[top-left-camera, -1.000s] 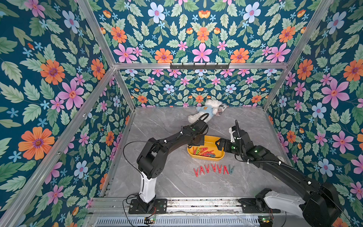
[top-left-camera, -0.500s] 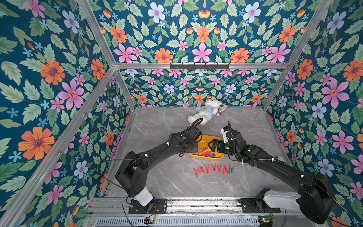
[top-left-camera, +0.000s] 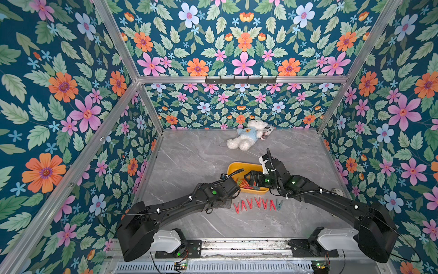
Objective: Take the clothespins out of the storage box
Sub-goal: Place the clothespin at the center of the board.
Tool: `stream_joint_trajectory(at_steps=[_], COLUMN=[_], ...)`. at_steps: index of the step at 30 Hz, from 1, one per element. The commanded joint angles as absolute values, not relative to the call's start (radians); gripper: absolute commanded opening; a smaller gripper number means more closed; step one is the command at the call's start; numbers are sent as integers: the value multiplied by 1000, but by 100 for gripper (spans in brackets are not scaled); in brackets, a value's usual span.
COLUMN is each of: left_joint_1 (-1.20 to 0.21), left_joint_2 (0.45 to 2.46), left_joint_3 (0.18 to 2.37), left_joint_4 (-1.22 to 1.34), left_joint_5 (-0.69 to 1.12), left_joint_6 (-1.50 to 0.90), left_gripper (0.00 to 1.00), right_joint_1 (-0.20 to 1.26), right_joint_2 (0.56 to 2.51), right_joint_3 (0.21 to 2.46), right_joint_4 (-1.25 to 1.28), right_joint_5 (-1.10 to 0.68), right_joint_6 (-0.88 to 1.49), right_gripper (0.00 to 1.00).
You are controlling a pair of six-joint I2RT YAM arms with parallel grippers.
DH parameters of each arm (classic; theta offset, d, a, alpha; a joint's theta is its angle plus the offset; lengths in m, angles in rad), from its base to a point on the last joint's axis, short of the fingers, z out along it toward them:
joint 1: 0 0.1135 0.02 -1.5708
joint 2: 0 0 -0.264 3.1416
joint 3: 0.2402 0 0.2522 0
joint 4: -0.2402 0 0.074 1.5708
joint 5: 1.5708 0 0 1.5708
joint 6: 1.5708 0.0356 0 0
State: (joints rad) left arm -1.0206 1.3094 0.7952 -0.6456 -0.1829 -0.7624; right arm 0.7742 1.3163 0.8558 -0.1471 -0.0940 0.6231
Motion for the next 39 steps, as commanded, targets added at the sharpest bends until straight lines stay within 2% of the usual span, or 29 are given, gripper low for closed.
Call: stream_joint_trajectory(at_steps=[1,11,23,31,33,36,39], left_joint_1=[-1047,-1098,-1119,-1120,-1121,-1115,-1097], left_joint_2=[1303,1441,1495,1476,1463,1428,1385], left_joint_3=[755,719,727,743,753,772,797], left_joint_4=[-567,-486,-451,-482,-504,-541,-577], left_joint_5=[-195,-194,-156,-176,-194,-224,-246], left_joint_6=[-814,-777,-748,-753,-756,-758,-757], left_gripper=[8,8,11,26,29,39,43], right_joint_1=[783,791,791,791,791,787,771], right_joint_2=[1319,1297,1320,1394,1416,1450,1474], right_joint_3=[853,835,845,904,918,938,946], right_joint_4=[-120,-139,-159,-201,-202,-212,-207], right_joint_5=[-65,-34,-8,32,33,35,23], right_joint_6=[651,675,672,659,655,651,650], right_gripper=[99,99,99,99,94,87,80])
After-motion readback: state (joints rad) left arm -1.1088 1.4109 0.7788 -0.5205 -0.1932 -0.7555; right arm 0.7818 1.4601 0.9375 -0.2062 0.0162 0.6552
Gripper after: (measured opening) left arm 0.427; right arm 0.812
